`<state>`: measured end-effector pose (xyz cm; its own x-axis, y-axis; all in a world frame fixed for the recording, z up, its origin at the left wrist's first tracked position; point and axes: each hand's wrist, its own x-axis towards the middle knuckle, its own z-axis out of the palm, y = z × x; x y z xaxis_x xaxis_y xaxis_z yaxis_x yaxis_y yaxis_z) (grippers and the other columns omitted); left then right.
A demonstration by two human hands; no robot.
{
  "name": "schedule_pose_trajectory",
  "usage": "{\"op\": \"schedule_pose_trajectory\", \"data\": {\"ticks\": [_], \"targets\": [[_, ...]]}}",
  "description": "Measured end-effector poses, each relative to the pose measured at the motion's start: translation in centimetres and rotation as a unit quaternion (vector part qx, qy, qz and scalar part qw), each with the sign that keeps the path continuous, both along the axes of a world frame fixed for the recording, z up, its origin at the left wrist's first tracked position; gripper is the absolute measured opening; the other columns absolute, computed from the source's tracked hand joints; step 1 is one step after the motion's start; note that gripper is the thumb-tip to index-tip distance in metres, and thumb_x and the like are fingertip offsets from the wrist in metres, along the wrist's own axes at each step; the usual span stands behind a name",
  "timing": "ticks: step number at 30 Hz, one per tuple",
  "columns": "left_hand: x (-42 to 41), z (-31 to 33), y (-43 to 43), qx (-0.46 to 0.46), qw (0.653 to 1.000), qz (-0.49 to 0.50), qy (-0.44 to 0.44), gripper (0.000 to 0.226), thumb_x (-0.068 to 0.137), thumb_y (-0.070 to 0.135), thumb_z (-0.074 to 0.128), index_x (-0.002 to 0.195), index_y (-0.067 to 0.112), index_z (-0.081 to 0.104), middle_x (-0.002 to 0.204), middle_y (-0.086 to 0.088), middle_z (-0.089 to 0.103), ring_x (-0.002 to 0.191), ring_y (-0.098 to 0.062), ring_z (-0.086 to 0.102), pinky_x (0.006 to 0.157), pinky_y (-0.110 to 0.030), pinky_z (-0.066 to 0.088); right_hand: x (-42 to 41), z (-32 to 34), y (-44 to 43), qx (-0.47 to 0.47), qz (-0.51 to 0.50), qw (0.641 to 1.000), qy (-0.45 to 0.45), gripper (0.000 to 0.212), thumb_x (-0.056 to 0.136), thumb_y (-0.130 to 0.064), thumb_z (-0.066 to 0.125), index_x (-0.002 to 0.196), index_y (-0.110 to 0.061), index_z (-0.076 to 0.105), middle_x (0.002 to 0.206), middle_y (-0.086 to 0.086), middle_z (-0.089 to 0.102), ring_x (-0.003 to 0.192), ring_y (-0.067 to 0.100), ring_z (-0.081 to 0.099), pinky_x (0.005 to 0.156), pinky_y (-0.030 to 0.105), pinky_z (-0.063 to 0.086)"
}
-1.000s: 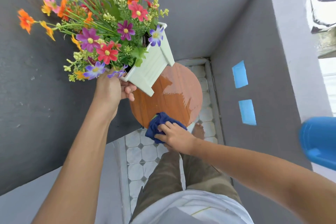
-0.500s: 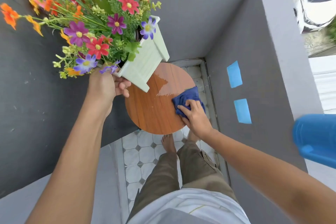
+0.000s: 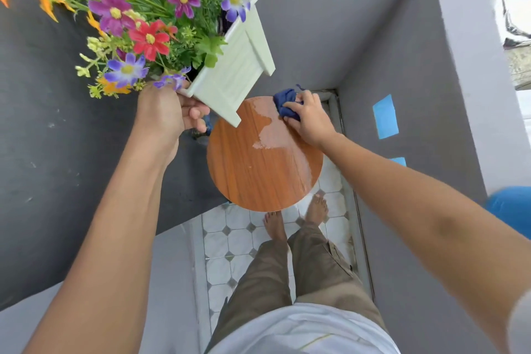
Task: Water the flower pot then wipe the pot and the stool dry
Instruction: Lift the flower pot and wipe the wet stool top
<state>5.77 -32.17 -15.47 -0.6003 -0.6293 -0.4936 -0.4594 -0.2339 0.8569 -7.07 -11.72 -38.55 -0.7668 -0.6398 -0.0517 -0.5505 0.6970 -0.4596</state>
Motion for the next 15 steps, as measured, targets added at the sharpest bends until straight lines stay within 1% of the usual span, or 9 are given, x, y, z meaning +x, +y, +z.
{"op": "schedule_pose_trajectory", "data": {"ticks": [2, 4, 6, 8, 10, 11, 12, 13, 15], "targets": [[-0.1, 0.1, -0.1, -0.004, 1.0, 0.001, -0.003, 0.032, 0.09, 0.002, 0.023, 0.071, 0.009, 0.048, 0.069, -0.016, 0.057, 0.048, -0.018, 0.043, 0.037, -0.023, 0.039, 1.9, 0.2, -1.4, -0.007, -0.064, 0.998, -0.005, 0.026, 0.092, -0.033, 0.062, 0.114, -0.02, 0.069, 0.114, 0.011, 0.052, 0.104, 0.031, 0.045, 0.092, 0.044, 0.043], [-0.1, 0.1, -0.2, 0.002, 1.0, 0.006, -0.003, 0.031, 0.09, 0.003, 0.023, 0.072, 0.009, 0.047, 0.069, -0.016, 0.056, 0.049, -0.018, 0.042, 0.037, -0.022, 0.039, 5.4, 0.1, -1.7, -0.015, -0.022, 1.0, -0.008, 0.026, 0.09, -0.029, 0.064, 0.113, -0.018, 0.069, 0.111, 0.011, 0.053, 0.099, 0.03, 0.047, 0.09, 0.042, 0.041], [-0.3, 0.2, -0.1, 0.007, 1.0, 0.003, -0.001, 0.031, 0.09, 0.003, 0.023, 0.072, 0.01, 0.046, 0.069, -0.016, 0.057, 0.046, -0.017, 0.042, 0.037, -0.022, 0.039, 9.6, -0.2, -0.7, -0.037, 0.114, 0.992, -0.031, 0.028, 0.088, -0.027, 0.065, 0.115, -0.017, 0.068, 0.108, 0.011, 0.052, 0.094, 0.03, 0.047, 0.087, 0.043, 0.043], [-0.5, 0.4, -0.2, 0.012, 1.0, 0.007, 0.002, 0.031, 0.091, 0.003, 0.023, 0.071, 0.011, 0.045, 0.069, -0.016, 0.058, 0.045, -0.016, 0.042, 0.037, -0.023, 0.039, 13.4, -0.5, 0.7, -0.037, 0.295, 0.953, -0.056, 0.029, 0.091, -0.028, 0.063, 0.117, -0.017, 0.068, 0.108, 0.01, 0.052, 0.092, 0.028, 0.046, 0.084, 0.041, 0.042], [-0.6, 0.7, -0.5, 0.014, 1.0, 0.012, 0.003, 0.031, 0.091, 0.002, 0.023, 0.07, 0.011, 0.044, 0.068, -0.014, 0.058, 0.046, -0.016, 0.043, 0.037, -0.022, 0.039, 14.3, -0.9, 1.2, -0.031, 0.409, 0.909, -0.07, 0.029, 0.093, -0.028, 0.065, 0.119, -0.017, 0.067, 0.11, 0.008, 0.051, 0.094, 0.026, 0.045, 0.084, 0.04, 0.042], [-0.6, 0.7, -0.6, 0.011, 1.0, 0.012, 0.004, 0.031, 0.091, 0.002, 0.023, 0.07, 0.011, 0.044, 0.068, -0.013, 0.058, 0.046, -0.016, 0.043, 0.037, -0.022, 0.039, 13.3, -1.2, 0.8, -0.037, 0.423, 0.903, -0.068, 0.029, 0.093, -0.028, 0.066, 0.119, -0.017, 0.068, 0.111, 0.008, 0.05, 0.094, 0.026, 0.046, 0.085, 0.04, 0.043], [-0.6, 0.7, -0.8, 0.006, 1.0, 0.01, 0.005, 0.03, 0.09, 0.001, 0.023, 0.071, 0.01, 0.045, 0.068, -0.013, 0.059, 0.045, -0.015, 0.043, 0.037, -0.023, 0.039, 11.7, -1.4, 0.0, -0.045, 0.413, 0.908, -0.055, 0.028, 0.092, -0.029, 0.066, 0.118, -0.018, 0.068, 0.111, 0.008, 0.05, 0.095, 0.027, 0.046, 0.088, 0.04, 0.043], [-0.5, 0.6, -0.9, 0.0, 1.0, 0.008, 0.005, 0.03, 0.09, 0.001, 0.024, 0.071, 0.01, 0.045, 0.068, -0.013, 0.059, 0.044, -0.015, 0.044, 0.037, -0.023, 0.039, 9.6, -1.5, -1.3, -0.051, 0.379, 0.923, -0.036, 0.028, 0.092, -0.029, 0.066, 0.117, -0.018, 0.068, 0.111, 0.01, 0.051, 0.096, 0.028, 0.048, 0.09, 0.04, 0.043], [-0.3, 0.5, -0.9, -0.004, 1.0, 0.005, 0.004, 0.03, 0.091, 0.002, 0.023, 0.072, 0.011, 0.045, 0.07, -0.013, 0.059, 0.043, -0.013, 0.045, 0.037, -0.023, 0.039, 5.1, -1.0, -4.0, -0.049, 0.254, 0.966, -0.009, 0.028, 0.089, -0.029, 0.067, 0.115, -0.018, 0.07, 0.109, 0.013, 0.053, 0.098, 0.033, 0.049, 0.093, 0.041, 0.042]]}}
